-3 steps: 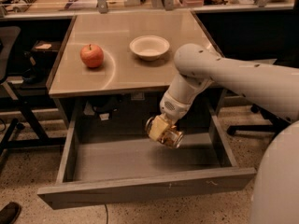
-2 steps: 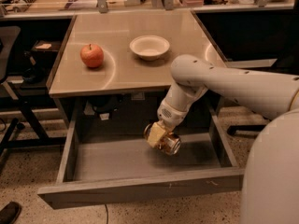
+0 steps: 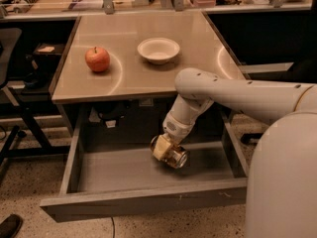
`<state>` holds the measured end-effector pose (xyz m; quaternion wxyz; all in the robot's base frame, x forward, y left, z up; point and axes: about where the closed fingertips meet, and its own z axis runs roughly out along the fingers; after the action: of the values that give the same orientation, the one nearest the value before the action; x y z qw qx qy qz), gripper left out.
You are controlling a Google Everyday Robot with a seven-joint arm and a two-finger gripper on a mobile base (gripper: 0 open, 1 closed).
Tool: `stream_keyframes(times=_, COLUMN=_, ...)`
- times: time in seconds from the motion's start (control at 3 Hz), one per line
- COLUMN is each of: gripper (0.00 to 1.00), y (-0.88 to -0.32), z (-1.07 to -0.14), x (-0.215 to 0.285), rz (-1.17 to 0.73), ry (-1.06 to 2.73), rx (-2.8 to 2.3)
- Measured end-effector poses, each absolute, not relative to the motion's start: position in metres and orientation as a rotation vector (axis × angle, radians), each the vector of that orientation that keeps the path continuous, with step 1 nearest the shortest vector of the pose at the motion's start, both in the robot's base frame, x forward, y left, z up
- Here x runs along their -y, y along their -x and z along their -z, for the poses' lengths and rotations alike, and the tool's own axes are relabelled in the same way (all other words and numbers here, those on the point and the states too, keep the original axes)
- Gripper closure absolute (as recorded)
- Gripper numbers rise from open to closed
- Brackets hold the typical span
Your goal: Place orange can into top drawer
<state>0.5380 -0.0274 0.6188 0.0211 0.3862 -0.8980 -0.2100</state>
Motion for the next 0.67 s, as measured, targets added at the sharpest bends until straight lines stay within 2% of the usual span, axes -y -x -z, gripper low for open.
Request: stream_keyframes(times=0.67, gripper=1.00, y=-0.5362, z=-0.6058, x=0.0238, rz=0.537, ry=-1.138, rx=2.866)
